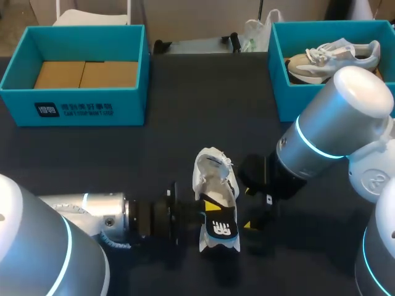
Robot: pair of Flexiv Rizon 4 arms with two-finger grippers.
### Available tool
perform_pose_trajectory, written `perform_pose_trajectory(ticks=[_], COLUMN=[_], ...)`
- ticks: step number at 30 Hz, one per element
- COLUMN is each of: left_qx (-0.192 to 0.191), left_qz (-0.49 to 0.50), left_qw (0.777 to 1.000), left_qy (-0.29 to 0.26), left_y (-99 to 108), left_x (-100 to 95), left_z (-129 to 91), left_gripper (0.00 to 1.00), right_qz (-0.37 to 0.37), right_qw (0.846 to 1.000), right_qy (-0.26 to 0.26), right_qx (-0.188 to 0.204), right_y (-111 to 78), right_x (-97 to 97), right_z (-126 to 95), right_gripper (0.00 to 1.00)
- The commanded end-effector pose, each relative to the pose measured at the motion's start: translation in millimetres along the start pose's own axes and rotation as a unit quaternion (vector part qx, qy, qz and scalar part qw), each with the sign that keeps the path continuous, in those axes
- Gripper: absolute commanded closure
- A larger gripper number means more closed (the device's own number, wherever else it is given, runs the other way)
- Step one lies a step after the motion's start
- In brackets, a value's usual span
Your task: Take the shoe out of the shoebox, open the shoe tongue, remove and reinsert the insole, then place the shoe into the shoebox
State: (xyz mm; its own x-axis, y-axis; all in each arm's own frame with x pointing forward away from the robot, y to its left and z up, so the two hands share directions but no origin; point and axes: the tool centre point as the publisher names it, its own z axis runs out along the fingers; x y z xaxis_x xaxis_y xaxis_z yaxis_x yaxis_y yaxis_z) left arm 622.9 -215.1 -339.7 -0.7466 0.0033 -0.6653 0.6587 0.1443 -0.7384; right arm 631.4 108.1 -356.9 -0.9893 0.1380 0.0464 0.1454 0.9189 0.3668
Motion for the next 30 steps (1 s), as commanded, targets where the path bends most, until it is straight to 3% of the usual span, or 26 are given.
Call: perform_pose_trajectory(ticks=[1, 8, 14, 30], left_qx=[0.002, 0.007, 0.006, 0.011], left_qz=[0.001, 0.005, 0.006, 0.022], left_qw=[1.0, 1.0, 1.0, 1.0], left_qy=[0.002, 0.001, 0.007, 0.006], left_y=[-5, -15, -21, -36], left_x=[-0.8, -4.9, -4.0, -4.7], left_z=[-5, -3, 0, 6], left_gripper=[0.94, 0.9, 0.77, 0.79], right_qz=[0.001, 0.001, 0.001, 0.001], right_qw=[1.0, 1.0, 1.0, 1.0], right_qy=[-0.002, -0.002, -0.002, -0.002], right_qx=[0.0, 0.0, 0.0, 0.0], right_y=[0.1, 0.1, 0.1, 0.1], right_x=[1.4, 1.4, 1.4, 1.4], right_z=[1, 1, 1, 1], right_gripper=[0.0, 0.0, 0.0, 0.0])
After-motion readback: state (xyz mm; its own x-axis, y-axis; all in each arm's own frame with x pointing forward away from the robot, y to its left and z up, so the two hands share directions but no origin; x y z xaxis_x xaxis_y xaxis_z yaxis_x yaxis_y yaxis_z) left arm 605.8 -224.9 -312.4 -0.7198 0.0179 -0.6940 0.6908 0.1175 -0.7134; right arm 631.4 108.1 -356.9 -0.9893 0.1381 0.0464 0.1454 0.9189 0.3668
